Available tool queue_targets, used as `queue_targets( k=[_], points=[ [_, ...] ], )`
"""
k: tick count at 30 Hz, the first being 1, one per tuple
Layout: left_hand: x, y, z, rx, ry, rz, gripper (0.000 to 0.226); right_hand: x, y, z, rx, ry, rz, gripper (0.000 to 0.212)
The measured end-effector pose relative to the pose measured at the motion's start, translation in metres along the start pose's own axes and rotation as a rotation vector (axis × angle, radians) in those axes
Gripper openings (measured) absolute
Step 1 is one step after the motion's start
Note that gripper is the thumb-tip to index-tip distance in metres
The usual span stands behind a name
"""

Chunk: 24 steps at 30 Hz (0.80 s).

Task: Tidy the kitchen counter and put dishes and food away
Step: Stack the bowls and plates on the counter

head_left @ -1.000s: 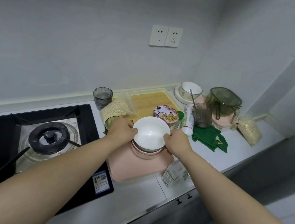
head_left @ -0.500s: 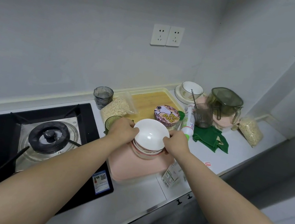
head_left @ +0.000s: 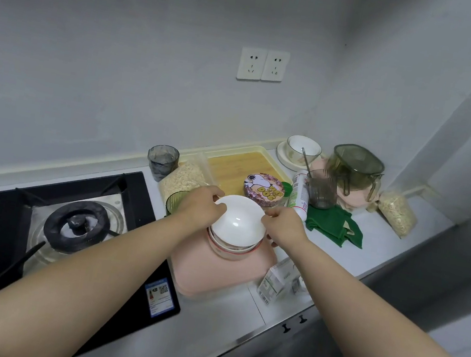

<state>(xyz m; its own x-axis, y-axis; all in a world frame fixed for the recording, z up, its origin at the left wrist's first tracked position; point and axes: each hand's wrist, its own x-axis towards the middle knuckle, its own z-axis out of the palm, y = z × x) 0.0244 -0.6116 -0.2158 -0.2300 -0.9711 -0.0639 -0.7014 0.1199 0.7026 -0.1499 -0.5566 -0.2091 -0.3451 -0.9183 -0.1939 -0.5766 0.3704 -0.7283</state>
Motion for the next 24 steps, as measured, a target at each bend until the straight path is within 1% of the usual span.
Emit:
queue_targets(
  k=[3, 8, 10, 15, 19, 22, 24],
  points=[
    [0.004, 0.011, 0.002, -0.018, -0.013, 0.051, 0.038, 0.003, 0.0, -0.009, 0.0, 0.04, -0.022, 0.03],
    [0.02, 0.036, 0.01, -0.028, -0.03, 0.116, 0.035, 0.017, 0.003, -0.032, -0.01, 0.072, -0.038, 0.021],
    [0.03, 0.048, 0.016, -0.042, -0.034, 0.135, 0.035, 0.025, 0.008, -0.044, -0.01, 0.086, -0.039, 0.023],
    [0.056, 0.077, 0.032, -0.099, -0.053, 0.133, 0.035, 0.049, 0.018, -0.071, 0.028, 0.12, -0.006, 0.024],
    [0.082, 0.098, 0.044, -0.151, -0.064, 0.144, 0.033, 0.074, 0.019, -0.092, 0.025, 0.142, -0.032, 0.018],
    [0.104, 0.113, 0.056, -0.208, -0.095, 0.154, 0.033, 0.101, 0.021, -0.105, 0.009, 0.17, -0.027, 0.025],
    [0.121, 0.124, 0.063, -0.234, -0.11, 0.137, 0.034, 0.121, 0.022, -0.113, 0.027, 0.186, -0.019, 0.024]
  ],
)
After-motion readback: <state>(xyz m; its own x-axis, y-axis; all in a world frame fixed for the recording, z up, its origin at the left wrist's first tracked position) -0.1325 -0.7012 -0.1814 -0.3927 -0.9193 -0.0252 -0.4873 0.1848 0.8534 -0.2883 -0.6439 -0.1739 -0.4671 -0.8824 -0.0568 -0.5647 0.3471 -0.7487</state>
